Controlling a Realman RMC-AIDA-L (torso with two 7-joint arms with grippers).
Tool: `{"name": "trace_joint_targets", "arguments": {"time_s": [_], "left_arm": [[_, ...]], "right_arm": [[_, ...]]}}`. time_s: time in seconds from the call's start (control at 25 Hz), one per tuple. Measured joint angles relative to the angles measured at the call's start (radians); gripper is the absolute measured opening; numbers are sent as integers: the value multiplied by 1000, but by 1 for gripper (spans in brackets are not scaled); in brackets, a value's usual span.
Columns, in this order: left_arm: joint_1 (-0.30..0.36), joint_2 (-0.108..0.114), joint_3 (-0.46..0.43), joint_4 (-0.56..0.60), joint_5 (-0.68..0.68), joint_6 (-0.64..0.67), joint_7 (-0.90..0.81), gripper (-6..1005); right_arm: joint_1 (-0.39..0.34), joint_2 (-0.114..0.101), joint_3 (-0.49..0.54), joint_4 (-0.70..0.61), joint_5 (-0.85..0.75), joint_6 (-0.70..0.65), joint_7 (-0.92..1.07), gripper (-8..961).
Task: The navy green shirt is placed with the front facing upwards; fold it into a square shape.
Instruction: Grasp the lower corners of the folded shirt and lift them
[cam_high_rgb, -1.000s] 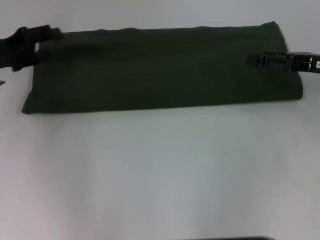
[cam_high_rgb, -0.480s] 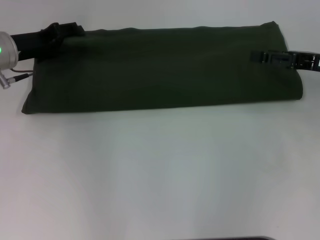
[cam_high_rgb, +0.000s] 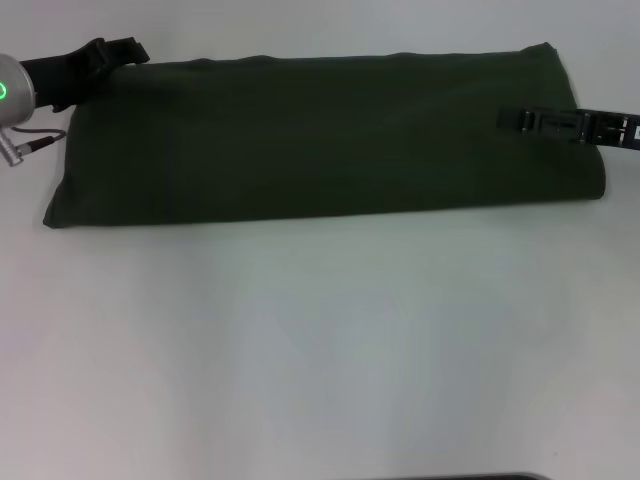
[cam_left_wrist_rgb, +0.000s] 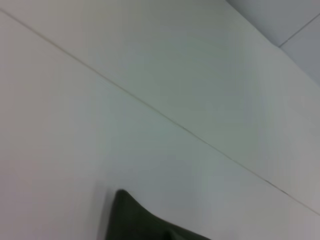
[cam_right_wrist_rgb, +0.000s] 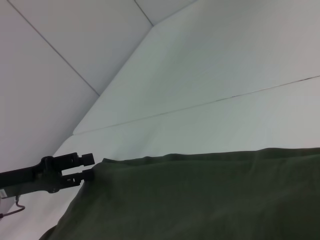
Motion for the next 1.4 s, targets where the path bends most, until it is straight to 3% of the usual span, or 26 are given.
{"name": "trace_joint_targets", "arguments": {"time_s": [0.32,0.56,0.72,0.96,1.08,1.24,1.4], "left_arm": [[-9,1,33,-4,35,-38,-25,704],[68,15,17,-177,24,169,-84,704],[105,56,-46,-257,24,397,-100,704],[120,171,-89,-226,40,661,-101,704],[133,202,-89,-219,70,708,-104,704],[148,212,-91,-209,136,739,-117,704],[164,193,-92,-209,150,707,-119,703]], "right_arm": [[6,-3,-4,5,-1,1,3,928],[6,-25,-12,-1,-7,-7,26,928],[16,-59,-14,-12,-52,-23,70,927],[43,-107,-9,-85,-234,-76,171,927],[41,-117,2,-145,-249,-123,201,927],[41,-121,42,-188,-246,-193,225,927],[44,-121,54,-191,-250,-214,230,927]]}}
